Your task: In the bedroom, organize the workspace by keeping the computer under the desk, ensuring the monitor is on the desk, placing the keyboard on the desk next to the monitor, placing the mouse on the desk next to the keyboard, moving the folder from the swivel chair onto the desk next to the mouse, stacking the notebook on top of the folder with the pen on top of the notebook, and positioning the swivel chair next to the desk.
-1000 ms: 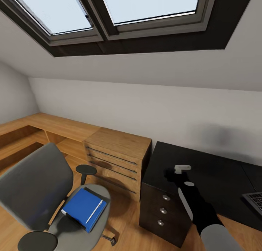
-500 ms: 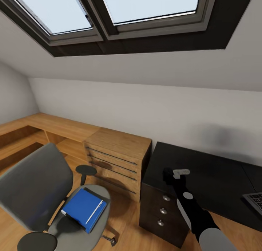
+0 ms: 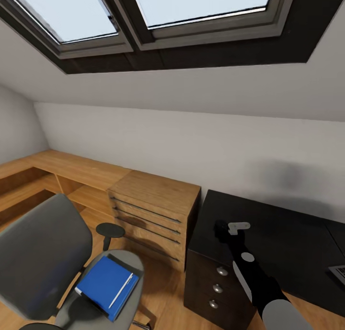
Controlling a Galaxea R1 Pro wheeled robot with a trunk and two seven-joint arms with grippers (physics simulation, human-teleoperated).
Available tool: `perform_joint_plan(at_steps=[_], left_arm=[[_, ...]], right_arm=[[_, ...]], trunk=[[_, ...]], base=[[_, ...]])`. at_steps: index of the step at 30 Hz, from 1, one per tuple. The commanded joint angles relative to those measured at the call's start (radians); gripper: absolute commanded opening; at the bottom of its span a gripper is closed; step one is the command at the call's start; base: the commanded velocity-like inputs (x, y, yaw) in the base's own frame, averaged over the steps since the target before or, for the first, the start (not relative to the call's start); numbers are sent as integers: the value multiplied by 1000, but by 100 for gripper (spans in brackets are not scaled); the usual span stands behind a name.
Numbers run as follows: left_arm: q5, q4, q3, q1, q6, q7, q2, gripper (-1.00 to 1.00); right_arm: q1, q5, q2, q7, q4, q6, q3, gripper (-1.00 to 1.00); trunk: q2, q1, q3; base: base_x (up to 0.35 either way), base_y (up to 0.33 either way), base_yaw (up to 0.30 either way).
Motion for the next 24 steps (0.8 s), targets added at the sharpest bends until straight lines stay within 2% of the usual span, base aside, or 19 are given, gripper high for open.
perform_joint_plan(at_steps=[1,7,24], left_arm=[[-10,0,3,-1,-2,8,0,100],[-10,-1,3,-1,-2,8,-2,100],[-10,-1,3,-1,-2,11,-2,100]], right_arm=[[-1,3,0,-6,1,-2,1,-100],[-1,2,-3,-6,2,-1,-1,-100],[-1,-1,-4,-7,5,7,-7,-100]], trunk=[[-2,0,-2],[-2,0,-2],[-121,66,-55]], base=[[16,0,0],[6,0,0],[0,0,0]])
